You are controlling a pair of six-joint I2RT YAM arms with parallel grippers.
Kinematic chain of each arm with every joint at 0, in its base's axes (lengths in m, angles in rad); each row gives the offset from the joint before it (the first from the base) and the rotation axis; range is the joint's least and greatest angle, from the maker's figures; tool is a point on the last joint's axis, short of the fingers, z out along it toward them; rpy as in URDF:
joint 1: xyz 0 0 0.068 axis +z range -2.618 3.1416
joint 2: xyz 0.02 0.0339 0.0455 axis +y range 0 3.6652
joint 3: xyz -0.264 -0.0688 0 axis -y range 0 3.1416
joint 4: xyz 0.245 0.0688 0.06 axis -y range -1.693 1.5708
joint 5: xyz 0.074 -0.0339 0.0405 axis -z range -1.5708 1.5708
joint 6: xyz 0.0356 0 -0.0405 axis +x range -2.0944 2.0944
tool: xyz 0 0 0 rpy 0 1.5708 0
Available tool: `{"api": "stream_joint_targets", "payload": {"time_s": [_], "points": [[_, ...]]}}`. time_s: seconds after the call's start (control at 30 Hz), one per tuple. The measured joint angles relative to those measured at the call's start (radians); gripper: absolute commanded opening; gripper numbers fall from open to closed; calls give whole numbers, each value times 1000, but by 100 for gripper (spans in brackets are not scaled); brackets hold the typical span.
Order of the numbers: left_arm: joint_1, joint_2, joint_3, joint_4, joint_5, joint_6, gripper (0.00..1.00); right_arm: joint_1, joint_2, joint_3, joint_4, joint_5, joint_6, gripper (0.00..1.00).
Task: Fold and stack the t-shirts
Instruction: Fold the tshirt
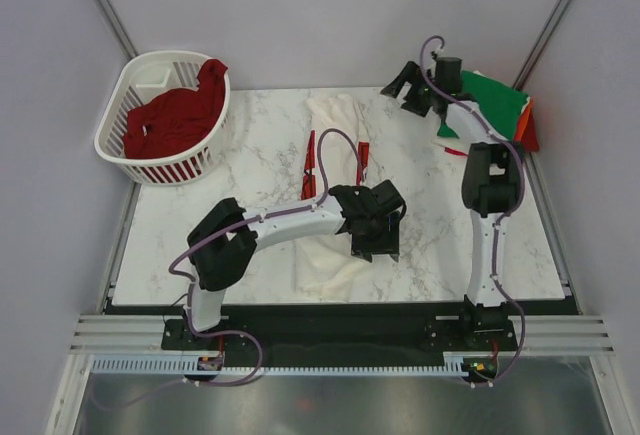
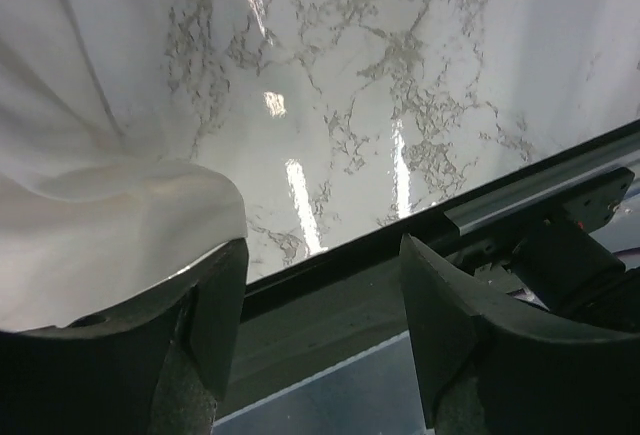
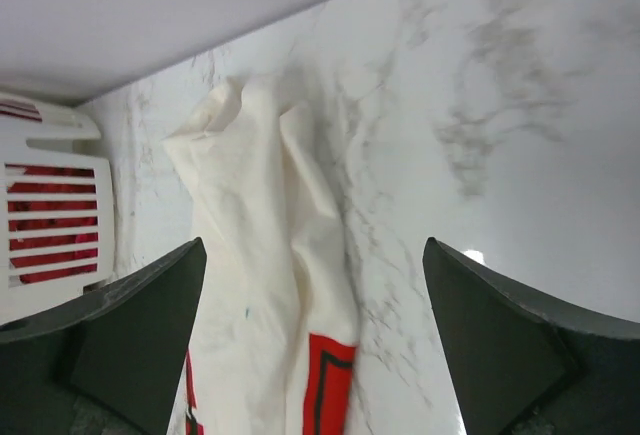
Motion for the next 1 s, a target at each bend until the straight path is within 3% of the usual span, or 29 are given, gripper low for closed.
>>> {"api": "stream_joint_targets", "payload": {"time_s": [0.2, 0.3, 0.4, 0.53, 0.57, 0.67, 1.0], "points": [[-19, -49, -8, -26, 2, 1, 66, -213, -348, -216, -34, 85, -31, 98], [-16, -127, -8, -80, -61, 18, 60, -243, -535, -378, -36, 111, -35, 98], [-14, -240, -8, -153, -170, 53, 53, -186, -690, -592, -39, 111, -42, 98], [-13, -335, -16, -198, -270, 105, 52, -57, -806, -883, -68, 110, -56, 98], [-13, -340, -23, -199, -284, 113, 59, -24, -828, -956, -73, 108, -56, 98], [-29, -309, -58, -210, -330, 139, 65, 22, -890, -1118, -129, 111, -60, 98], [-154, -81, -96, -221, -401, 182, 66, -5, -1108, -1150, -201, 226, -137, 98]]}}
